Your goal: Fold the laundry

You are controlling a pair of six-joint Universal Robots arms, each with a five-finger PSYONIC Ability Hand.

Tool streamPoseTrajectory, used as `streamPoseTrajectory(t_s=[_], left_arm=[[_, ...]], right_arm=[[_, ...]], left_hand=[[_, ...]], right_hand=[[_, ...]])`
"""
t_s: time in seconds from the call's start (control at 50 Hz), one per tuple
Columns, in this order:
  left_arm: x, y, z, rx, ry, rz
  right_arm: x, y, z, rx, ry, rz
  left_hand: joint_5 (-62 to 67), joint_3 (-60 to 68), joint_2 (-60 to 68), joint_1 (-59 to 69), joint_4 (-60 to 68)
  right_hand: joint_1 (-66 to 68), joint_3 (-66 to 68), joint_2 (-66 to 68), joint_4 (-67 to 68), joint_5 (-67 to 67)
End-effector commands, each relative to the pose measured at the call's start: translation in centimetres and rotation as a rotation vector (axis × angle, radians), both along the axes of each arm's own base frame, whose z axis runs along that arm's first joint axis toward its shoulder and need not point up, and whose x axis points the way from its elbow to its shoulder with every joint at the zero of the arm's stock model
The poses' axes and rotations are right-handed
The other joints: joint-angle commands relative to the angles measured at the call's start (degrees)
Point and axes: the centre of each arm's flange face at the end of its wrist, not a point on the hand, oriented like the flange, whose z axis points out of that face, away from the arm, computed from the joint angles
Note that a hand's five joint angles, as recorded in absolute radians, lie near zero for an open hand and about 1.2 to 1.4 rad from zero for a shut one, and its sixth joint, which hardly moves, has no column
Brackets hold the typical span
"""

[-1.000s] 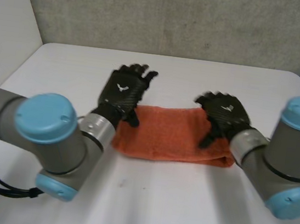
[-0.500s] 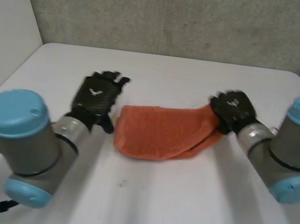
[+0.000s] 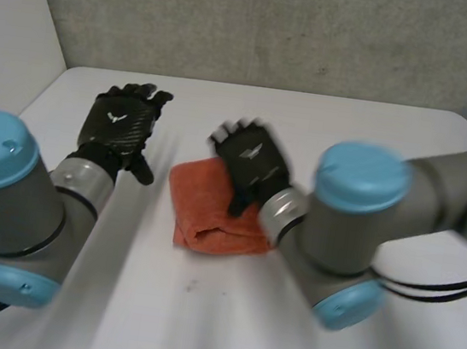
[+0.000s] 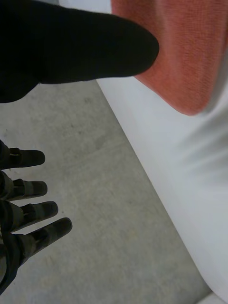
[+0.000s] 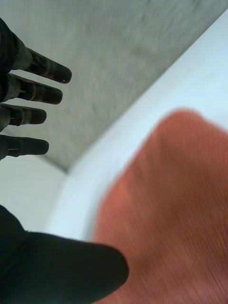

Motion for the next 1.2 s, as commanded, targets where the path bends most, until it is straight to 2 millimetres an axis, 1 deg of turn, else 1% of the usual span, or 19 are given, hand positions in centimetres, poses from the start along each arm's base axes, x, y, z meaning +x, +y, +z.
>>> streamPoseTrajectory(t_s=[0.02, 0.06, 0.14, 0.26, 0.38, 0.44, 0.48, 0.54, 0.58, 0.6, 0.64, 0.66, 0.68, 0.7, 0.8, 0.86, 0.94, 1.02, 1.2], left_arm=[[-3.8, 0.2, 0.3, 0.061, 0.03, -0.09], [-4.5, 0.2, -0.4, 0.096, 0.048, -0.102], [-6.5, 0.7, -3.5, 0.198, 0.05, -0.143], [-6.6, 1.2, -7.3, 0.304, -0.017, -0.137], [-5.7, 1.3, -8.0, 0.342, -0.041, -0.104], [-4.5, 0.6, -7.5, 0.344, -0.045, -0.052], [-3.4, 0.2, -5.7, 0.324, -0.035, -0.018], [-3.2, 0.4, -4.6, 0.309, -0.022, -0.016], [-2.9, 0.6, -1.7, 0.249, 0.019, -0.019], [-2.9, 0.6, -1.7, 0.248, 0.019, -0.019], [-2.6, 1.0, 1.7, 0.174, 0.069, -0.027], [-2.6, 1.0, 1.7, 0.174, 0.069, -0.027], [-2.5, 1.2, 3.4, 0.132, 0.092, -0.031], [-2.5, 1.2, 3.4, 0.131, 0.093, -0.031], [-0.5, 0.7, 9.2, -0.005, 0.17, 0.01], [1.2, 0.6, 11.5, -0.026, 0.184, 0.048], [2.4, 0.5, 12.8, -0.016, 0.182, 0.057], [3.1, 0.3, 12.9, 0.021, 0.167, 0.038], [3.1, 0.2, 13.0, 0.04, 0.202, 0.026]], right_arm=[[-4.5, -4.0, 4.6, 0.24, -0.372, -0.114], [-4.6, -4.4, 3.6, 0.298, -0.372, -0.091], [-3.9, -5.3, -0.5, 0.418, -0.291, -0.069], [-3.6, -6.2, -5.9, 0.506, -0.126, -0.099], [-3.8, -6.6, -6.9, 0.475, -0.006, -0.122], [-4.1, -7.2, -5.8, 0.408, 0.024, -0.161], [-4.4, -7.2, -2.7, 0.344, -0.009, -0.175], [-4.5, -7.1, -0.9, 0.31, -0.037, -0.173], [-4.9, -6.8, 2.7, 0.227, -0.102, -0.182], [-4.9, -6.8, 2.7, 0.226, -0.103, -0.182], [-6.0, -6.4, 6.8, 0.132, -0.199, -0.215], [-6.0, -6.4, 6.8, 0.131, -0.2, -0.215], [-7.0, -6.6, 8.8, 0.079, -0.25, -0.256], [-8.1, -6.7, 10.5, 0.037, -0.294, -0.303], [-10.9, -6.8, 13.6, -0.053, -0.35, -0.433], [-12.2, -6.2, 14.9, -0.078, -0.36, -0.485], [-13.6, -5.8, 15.4, -0.087, -0.34, -0.52], [-14.8, -5.7, 15.4, -0.088, -0.307, -0.551], [-14.8, -5.5, 14.8, -0.084, -0.275, -0.552]], left_hand=[[-1.7, 0.4, 0.6, -0.3, 0.4], [-1.7, 0.4, 0.6, -0.3, 0.4], [-1.5, 0.6, 0.8, -0.1, 0.6], [-1.5, 0.6, 0.8, -0.1, 0.6], [-1.5, 0.6, 0.8, -0.1, 0.6], [-1.7, 0.4, 0.6, -0.3, 0.4], [-1.7, 0.4, 0.6, -0.3, 0.4], [-1.7, 0.4, 0.6, -0.3, 0.4], [-1.7, 0.4, 0.6, -0.3, 0.4], [-1.7, 0.4, 0.6, -0.3, 0.4], [-1.7, 0.4, 0.6, -0.3, 0.4], [-1.7, 0.4, 0.6, -0.3, 0.4], [-1.7, 0.4, 0.6, -0.3, 0.4], [-1.7, 0.4, 0.6, -0.3, 0.4], [-1.3, 0.8, 0.9, 0.0, 0.8], [-1.3, 0.8, 0.9, 0.0, 0.8], [-1.7, 0.4, 0.6, -0.3, 0.4], [-1.5, 0.6, 0.8, -0.1, 0.6], [-1.7, 0.4, 0.6, -0.3, 0.4]], right_hand=[[-2.1, -2.2, -2.7, -3.3, -4.1], [-2.1, -2.2, -2.7, -3.3, -4.1], [-2.1, -2.2, -2.7, -3.3, -4.1], [-2.1, -2.2, -2.7, -3.3, -4.1], [-2.1, -2.2, -2.7, -3.3, -4.1], [-2.1, -2.2, -2.7, -3.3, -4.1], [-2.1, -2.2, -2.7, -3.3, -4.1], [-2.1, -2.2, -2.7, -3.3, -4.1], [-2.1, -2.2, -2.7, -3.3, -4.1], [-2.1, -2.2, -2.7, -3.3, -4.1], [-2.1, -2.2, -2.7, -3.3, -4.1], [-2.1, -2.2, -2.7, -3.3, -4.1], [-2.1, -2.2, -2.7, -3.3, -4.1], [-2.1, -2.2, -2.7, -3.3, -4.1], [-2.1, -2.2, -2.7, -3.3, -4.1], [-2.1, -2.2, -2.7, -3.3, -4.1], [-2.1, -2.2, -2.7, -3.3, -4.1], [-2.1, -2.2, -2.7, -3.3, -4.1], [-2.1, -2.2, -2.7, -3.3, -4.1]])
